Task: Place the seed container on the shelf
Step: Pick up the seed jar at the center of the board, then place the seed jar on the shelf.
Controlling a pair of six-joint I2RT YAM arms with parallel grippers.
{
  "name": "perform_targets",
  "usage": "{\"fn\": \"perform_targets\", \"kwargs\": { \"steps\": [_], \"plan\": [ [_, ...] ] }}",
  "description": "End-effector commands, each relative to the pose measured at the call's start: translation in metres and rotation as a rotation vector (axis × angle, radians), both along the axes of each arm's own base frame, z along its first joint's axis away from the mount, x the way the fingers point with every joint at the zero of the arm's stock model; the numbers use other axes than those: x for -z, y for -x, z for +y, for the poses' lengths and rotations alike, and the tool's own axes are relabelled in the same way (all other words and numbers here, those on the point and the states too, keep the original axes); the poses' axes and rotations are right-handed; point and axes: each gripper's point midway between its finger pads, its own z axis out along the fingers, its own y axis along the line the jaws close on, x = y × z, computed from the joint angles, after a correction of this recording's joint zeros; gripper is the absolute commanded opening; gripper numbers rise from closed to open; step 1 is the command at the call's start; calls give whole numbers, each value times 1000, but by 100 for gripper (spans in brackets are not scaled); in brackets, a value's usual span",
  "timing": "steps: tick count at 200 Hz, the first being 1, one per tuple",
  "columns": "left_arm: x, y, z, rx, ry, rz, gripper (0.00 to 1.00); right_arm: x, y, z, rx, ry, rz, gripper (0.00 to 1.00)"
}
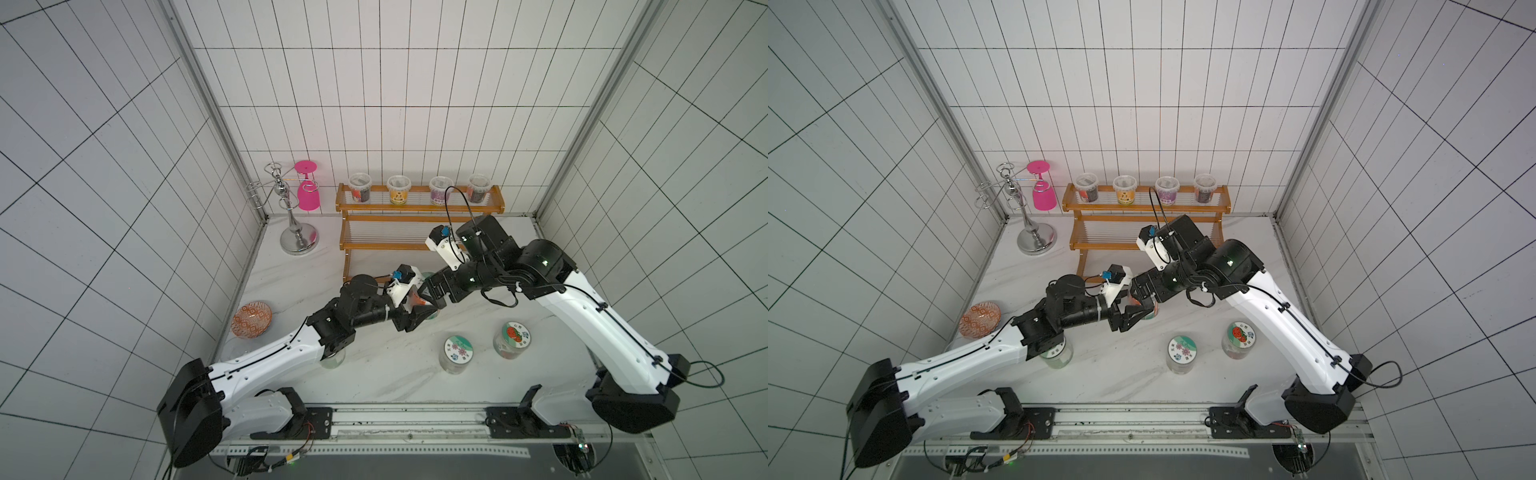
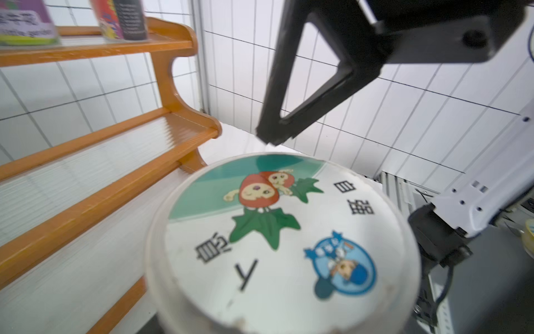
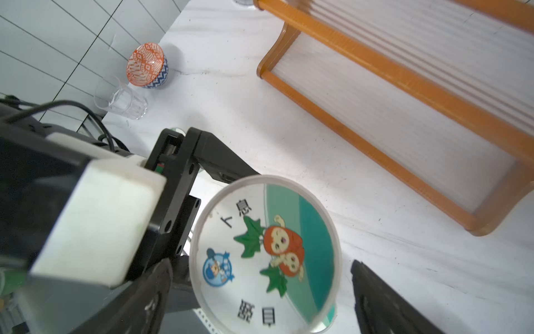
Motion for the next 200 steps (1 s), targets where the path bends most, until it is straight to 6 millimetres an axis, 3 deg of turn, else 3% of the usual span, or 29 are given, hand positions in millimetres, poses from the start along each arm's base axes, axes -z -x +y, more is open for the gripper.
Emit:
{"fn": "perform_targets", "kwargs": {
  "steps": [1, 44, 79, 127, 200],
  "plan": [
    [-27, -26, 21, -200, 126, -88, 63, -35, -11, -24, 95, -26, -148, 99],
    [-35, -69, 74, -534, 261, -160, 67, -41, -18, -54, 212, -49, -255, 99],
    [-32, -105, 108, -719, 310, -184, 66, -31, -17, -64, 245, -74, -271, 99],
    [-16, -153, 124, -858, 277, -210, 65, -18, -18, -67, 259, -75, -253, 99],
    [9, -207, 142, -977, 251, -236, 65, -6, -17, -67, 256, -74, -231, 99]
  ]
}}
